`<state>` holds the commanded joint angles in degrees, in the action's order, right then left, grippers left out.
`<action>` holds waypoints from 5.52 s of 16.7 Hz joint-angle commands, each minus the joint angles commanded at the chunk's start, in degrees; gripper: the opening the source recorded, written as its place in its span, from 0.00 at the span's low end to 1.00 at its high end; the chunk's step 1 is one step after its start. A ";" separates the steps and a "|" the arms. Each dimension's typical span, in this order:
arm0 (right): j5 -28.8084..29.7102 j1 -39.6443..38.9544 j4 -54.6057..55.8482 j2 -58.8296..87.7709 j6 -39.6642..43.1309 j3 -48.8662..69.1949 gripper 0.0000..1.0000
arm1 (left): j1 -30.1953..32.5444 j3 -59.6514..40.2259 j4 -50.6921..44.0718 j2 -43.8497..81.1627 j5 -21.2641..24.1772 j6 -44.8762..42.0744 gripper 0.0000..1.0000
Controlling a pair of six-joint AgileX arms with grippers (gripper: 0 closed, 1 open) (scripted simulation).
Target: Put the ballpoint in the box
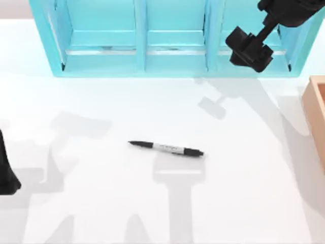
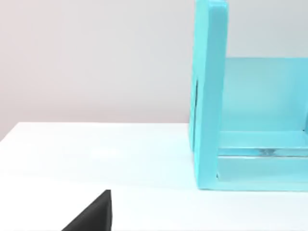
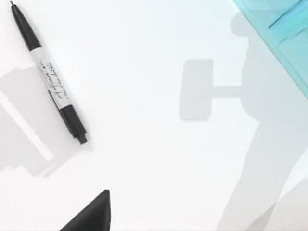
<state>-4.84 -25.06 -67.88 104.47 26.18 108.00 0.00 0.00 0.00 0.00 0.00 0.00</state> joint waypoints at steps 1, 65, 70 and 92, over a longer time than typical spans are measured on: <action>-0.17 -1.27 -3.70 5.80 1.52 6.11 1.00 | 0.00 0.00 0.00 0.00 0.00 0.00 1.00; 0.09 -12.68 -3.47 42.32 14.23 18.46 0.00 | 0.00 0.00 0.00 0.00 0.00 0.00 1.00; -0.09 -12.48 -13.64 45.82 14.10 31.13 0.00 | 0.00 0.00 0.00 0.00 0.00 0.00 1.00; 1.89 -0.82 -28.57 40.80 -5.27 48.23 0.00 | 0.00 0.00 0.00 0.00 0.00 0.00 1.00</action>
<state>-2.95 -25.88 -96.45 145.27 20.91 156.23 0.00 0.00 0.00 0.00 0.00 0.00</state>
